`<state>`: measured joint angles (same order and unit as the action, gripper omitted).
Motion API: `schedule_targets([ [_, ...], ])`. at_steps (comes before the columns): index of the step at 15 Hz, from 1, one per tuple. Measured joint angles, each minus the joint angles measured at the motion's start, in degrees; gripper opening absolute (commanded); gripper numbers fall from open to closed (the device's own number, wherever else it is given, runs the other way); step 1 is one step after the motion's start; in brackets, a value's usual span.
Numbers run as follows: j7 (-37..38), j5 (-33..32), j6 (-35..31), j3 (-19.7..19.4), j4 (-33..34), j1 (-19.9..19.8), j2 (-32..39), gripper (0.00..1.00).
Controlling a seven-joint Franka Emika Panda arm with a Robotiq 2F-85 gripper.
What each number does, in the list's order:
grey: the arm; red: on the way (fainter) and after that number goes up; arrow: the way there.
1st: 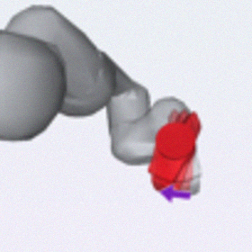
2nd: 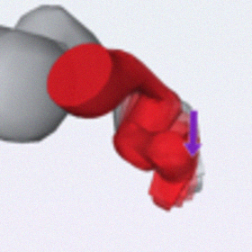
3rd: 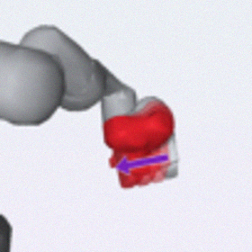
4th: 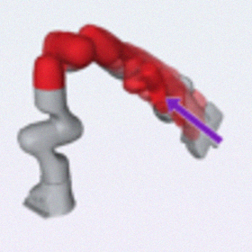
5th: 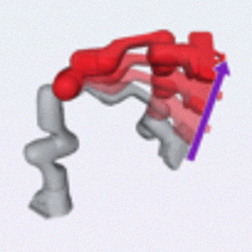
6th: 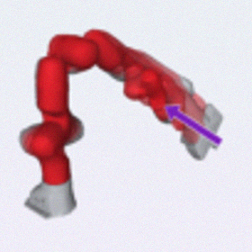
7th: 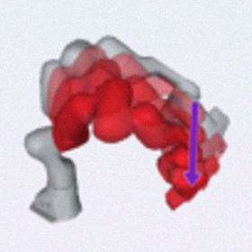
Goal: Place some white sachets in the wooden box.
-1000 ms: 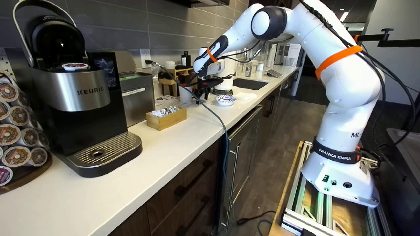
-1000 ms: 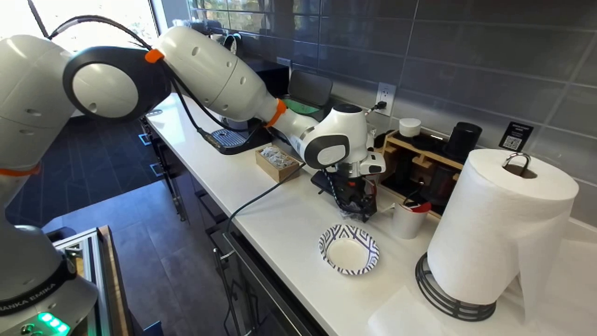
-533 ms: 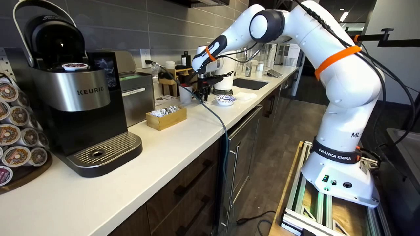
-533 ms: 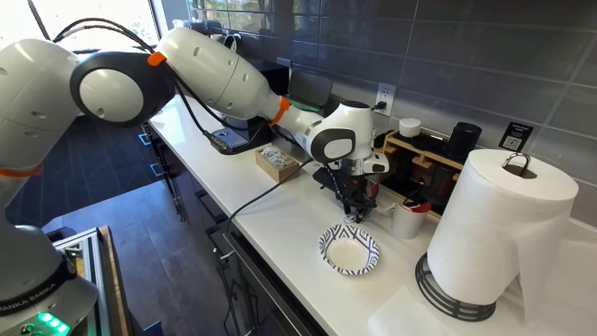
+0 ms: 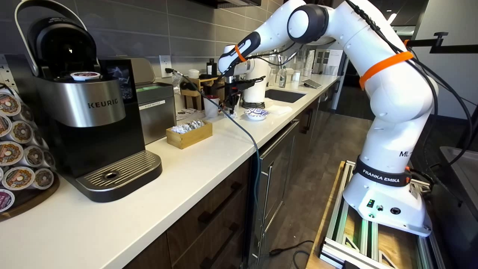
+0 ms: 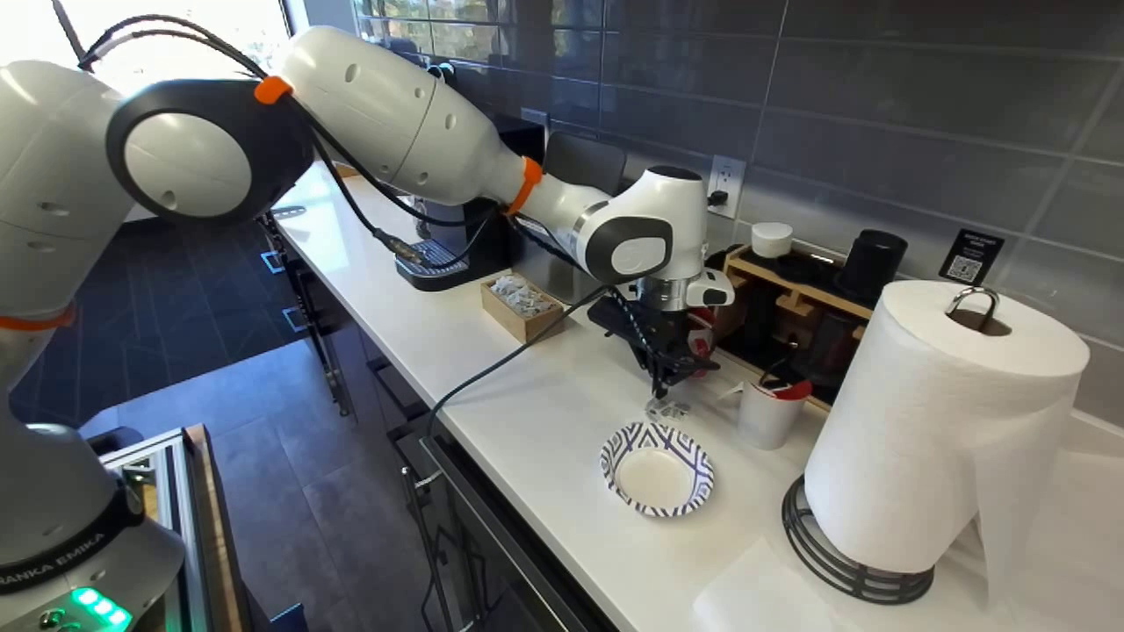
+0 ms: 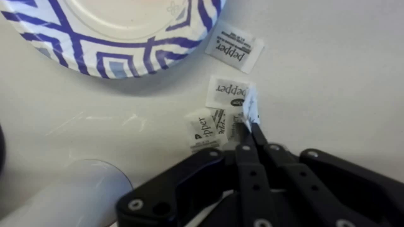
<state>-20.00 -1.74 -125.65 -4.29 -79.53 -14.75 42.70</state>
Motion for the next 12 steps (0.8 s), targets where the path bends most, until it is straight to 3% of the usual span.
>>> schedule_targets([
  [5, -9.98, 2.53, 1.80, 3.50, -5.78, -2.88, -5.98, 0.01],
  [12, -23.35, 11.84, 2.08, 6.46, -17.55, -5.64, -16.08, 0.01],
])
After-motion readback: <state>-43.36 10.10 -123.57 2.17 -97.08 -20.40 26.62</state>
